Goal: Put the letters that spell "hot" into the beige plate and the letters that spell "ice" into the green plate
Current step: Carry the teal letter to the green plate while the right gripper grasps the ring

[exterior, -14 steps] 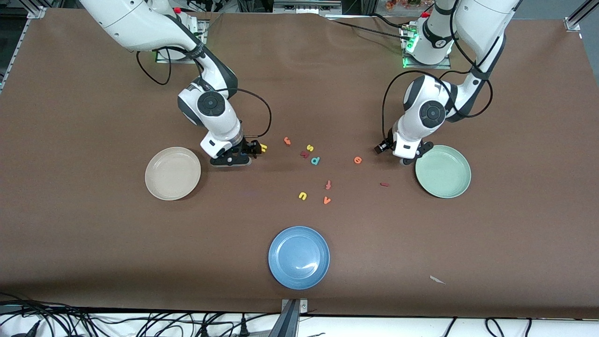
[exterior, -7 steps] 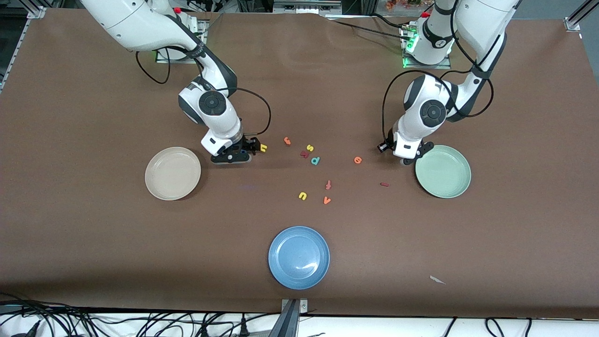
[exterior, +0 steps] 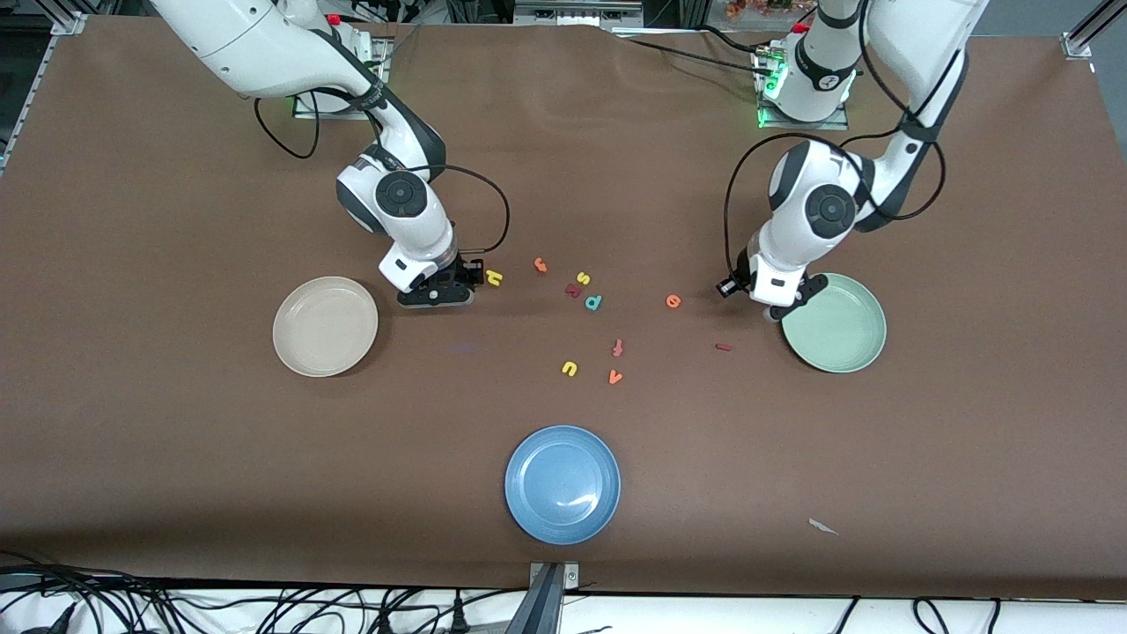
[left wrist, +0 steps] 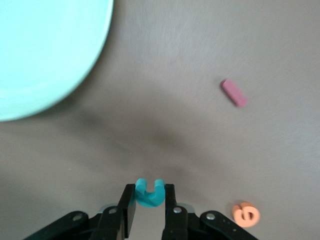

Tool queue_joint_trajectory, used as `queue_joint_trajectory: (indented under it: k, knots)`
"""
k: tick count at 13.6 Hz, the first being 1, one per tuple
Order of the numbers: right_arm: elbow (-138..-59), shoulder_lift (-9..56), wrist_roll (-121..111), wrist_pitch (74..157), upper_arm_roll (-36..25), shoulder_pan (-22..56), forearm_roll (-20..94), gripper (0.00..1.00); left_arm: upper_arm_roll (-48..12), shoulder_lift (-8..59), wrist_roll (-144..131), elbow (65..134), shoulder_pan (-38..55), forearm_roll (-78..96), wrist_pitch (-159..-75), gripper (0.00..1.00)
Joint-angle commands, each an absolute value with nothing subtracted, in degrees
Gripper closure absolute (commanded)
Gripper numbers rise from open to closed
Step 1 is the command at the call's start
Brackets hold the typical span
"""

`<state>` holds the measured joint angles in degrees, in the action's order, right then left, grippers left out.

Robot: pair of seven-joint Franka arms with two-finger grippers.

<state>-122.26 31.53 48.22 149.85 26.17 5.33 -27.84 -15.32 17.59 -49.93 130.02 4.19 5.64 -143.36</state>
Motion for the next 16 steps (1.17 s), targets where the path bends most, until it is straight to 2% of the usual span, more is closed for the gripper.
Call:
queue_joint_trajectory:
  k: [1,2,4,7,8,13,14,16]
  knots:
    - [-122.87,31.73,49.66,151.0,26.46,4.92,-29.44,0.47,-15.29,12.57,-42.48,123.95,-0.33,6.06,-127.94,0.88]
    - [-122.87,31.73,49.66,151.0,26.46,4.92,-29.44,0.53,-15.38,12.48,-39.06,121.49,-2.27,6.06,-122.49,0.89]
    - [-122.87,31.73,49.66,151.0,26.46,4.92,-29.44,0.68,-15.29,12.22,-30.98,119.19,-6.48,6.06,-116.65,0.91]
    - [-122.87,31.55,49.48,151.0,26.46,4.92,-29.53,0.91,-15.29,13.79,-20.77,119.53,-11.86,6.07,-116.45,0.9]
    - [-122.87,31.38,49.4,150.82,26.46,4.92,-29.53,0.94,-15.21,15.28,-19.79,119.27,-12.39,5.98,-116.98,0.9]
    - [-122.61,28.14,47.56,148.64,26.28,4.57,-29.44,0.95,-15.12,22.75,-19.51,120.41,-12.13,4.5,-125.15,0.88]
    - [-122.26,26.47,44.94,145.06,26.28,3.96,-29.1,0.95,-15.2,23.29,-19.69,120.67,-12.39,1.87,-125.42,0.84]
    - [-122.17,23.39,38.79,141.16,26.28,1.25,-28.21,0.96,-15.21,23.38,-20.04,120.94,-12.48,1.41,-125.42,0.6]
